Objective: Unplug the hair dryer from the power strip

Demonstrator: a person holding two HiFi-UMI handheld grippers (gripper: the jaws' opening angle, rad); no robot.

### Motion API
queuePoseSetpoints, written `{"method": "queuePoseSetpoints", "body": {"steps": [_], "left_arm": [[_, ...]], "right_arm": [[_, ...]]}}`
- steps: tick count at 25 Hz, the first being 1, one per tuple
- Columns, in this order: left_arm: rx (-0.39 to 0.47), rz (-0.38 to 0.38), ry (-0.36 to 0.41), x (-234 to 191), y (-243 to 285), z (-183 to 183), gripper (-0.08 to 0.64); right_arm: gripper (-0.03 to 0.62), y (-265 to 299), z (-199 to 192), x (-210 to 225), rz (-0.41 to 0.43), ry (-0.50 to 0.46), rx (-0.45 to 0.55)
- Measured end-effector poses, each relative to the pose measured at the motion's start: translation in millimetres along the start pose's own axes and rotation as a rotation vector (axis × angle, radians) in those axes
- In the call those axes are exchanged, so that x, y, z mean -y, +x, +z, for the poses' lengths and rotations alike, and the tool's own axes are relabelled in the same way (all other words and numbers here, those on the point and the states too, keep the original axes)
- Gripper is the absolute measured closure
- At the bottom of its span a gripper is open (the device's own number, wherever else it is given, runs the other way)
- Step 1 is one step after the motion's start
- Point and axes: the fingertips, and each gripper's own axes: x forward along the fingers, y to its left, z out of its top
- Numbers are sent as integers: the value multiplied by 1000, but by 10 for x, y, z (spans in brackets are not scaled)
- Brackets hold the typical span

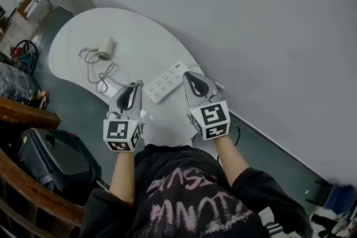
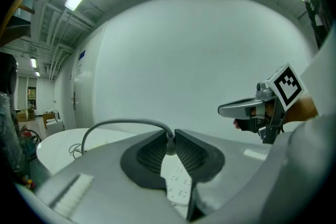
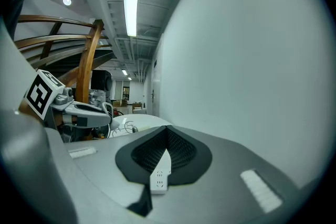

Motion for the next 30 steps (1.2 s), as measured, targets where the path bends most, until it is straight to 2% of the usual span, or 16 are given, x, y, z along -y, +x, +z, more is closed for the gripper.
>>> {"method": "queuePoseSetpoints", "body": {"steps": [9,30], "left_arm": [[42,33,9,44,-9,160,505],[71,65,12,24,-69,203,506]], "right_arm": [[584,-86,123,107,12,-5,49],[584,-112,134,101,23,-19,62]]}}
